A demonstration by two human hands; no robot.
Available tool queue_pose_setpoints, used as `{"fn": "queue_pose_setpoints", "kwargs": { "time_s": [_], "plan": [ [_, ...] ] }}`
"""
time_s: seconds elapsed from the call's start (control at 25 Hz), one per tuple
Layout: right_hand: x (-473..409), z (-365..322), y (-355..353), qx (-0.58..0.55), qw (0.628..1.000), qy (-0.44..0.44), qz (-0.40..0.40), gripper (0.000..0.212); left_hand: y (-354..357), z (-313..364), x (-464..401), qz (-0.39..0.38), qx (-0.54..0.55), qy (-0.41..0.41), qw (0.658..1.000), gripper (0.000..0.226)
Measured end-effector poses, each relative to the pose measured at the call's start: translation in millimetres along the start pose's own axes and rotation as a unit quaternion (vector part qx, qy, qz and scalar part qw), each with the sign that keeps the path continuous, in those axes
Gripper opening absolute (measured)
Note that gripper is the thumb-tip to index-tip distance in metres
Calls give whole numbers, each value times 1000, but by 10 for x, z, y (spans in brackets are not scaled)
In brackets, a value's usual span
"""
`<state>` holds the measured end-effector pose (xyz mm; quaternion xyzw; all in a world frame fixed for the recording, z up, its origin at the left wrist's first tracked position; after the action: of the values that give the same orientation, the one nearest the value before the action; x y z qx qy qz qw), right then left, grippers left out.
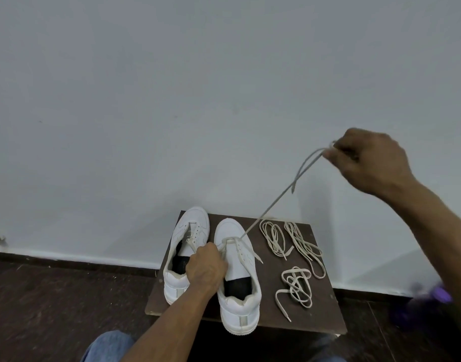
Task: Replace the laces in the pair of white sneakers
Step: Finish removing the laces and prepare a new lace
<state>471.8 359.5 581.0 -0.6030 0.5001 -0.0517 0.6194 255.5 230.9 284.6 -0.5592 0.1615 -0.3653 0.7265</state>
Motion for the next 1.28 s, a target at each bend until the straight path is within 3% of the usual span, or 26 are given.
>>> {"fn": "queue_pose_setpoints", "kwargs": {
  "time_s": [0.08, 0.16, 0.28, 0.36, 0.4, 0.44, 0.48, 0.56, 0.6, 0.64, 0.76, 1.0, 1.12, 1.2, 1.28],
  "plan": [
    [-8, -80, -99, -197, 979, -32, 45, 28, -12, 10, 3, -1, -8, 3, 1000, 21],
    [42, -118, 302, -418, 908, 4, 11, 24, -8, 22, 5, -5, -13, 6, 1000, 21],
    [319, -115, 1444, -674, 711, 190, -64, 27, -16, 8, -15, -3, -24, 10, 1000, 20],
    [632, -124, 2147, -749, 569, 329, -87, 37, 9, -11, -36, -4, -31, 11, 999, 20],
    [789, -104, 2413, -750, 533, 383, -78, 37, 23, -15, -43, -5, -32, 13, 999, 20],
    [925, -50, 2602, -721, 548, 418, -67, 34, 34, -8, -46, -5, -34, 16, 999, 20],
    [1025, 23, 2715, -658, 616, 427, -66, 33, 35, 4, -47, -5, -37, 19, 999, 20],
    [1124, 159, 2855, -430, 820, 360, -117, 38, 35, 48, -50, -2, -45, 29, 999, 22],
    [1181, 175, 2941, -307, 883, 313, -168, 41, 37, 70, -49, -1, -47, 34, 998, 22],
    [1255, 171, 3021, -221, 908, 281, -220, 43, 32, 85, -48, 1, -49, 37, 998, 23],
    [1400, 189, 3226, -177, 901, 248, -309, 41, 15, 96, -43, 9, -52, 42, 998, 24],
    [1202, 16, 3241, -107, 932, 167, -303, 24, 10, 104, -39, 11, -57, 39, 998, 24],
    [1232, -52, 3322, -74, 926, 162, -333, 22, 23, 91, -34, 6, -62, 40, 997, 24],
    [1252, -38, 3332, -217, 893, 221, -326, 18, 25, 91, -39, 6, -66, 42, 997, 23],
    [1239, 34, 3158, -419, 801, 339, -261, 19, 44, 109, -46, 7, -69, 46, 997, 22]
  ]
}}
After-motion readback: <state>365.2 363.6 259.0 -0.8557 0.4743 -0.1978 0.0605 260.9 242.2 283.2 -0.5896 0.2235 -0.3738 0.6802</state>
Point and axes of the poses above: each hand's wrist, its own x-axis away from the middle knuckle, its own y-axis out of the palm, z = x × y, the point moved 9 cm from there along -x, towards the middle knuckle, and after that the axes turned 7 degrees about -x, right-handed, at the moved point
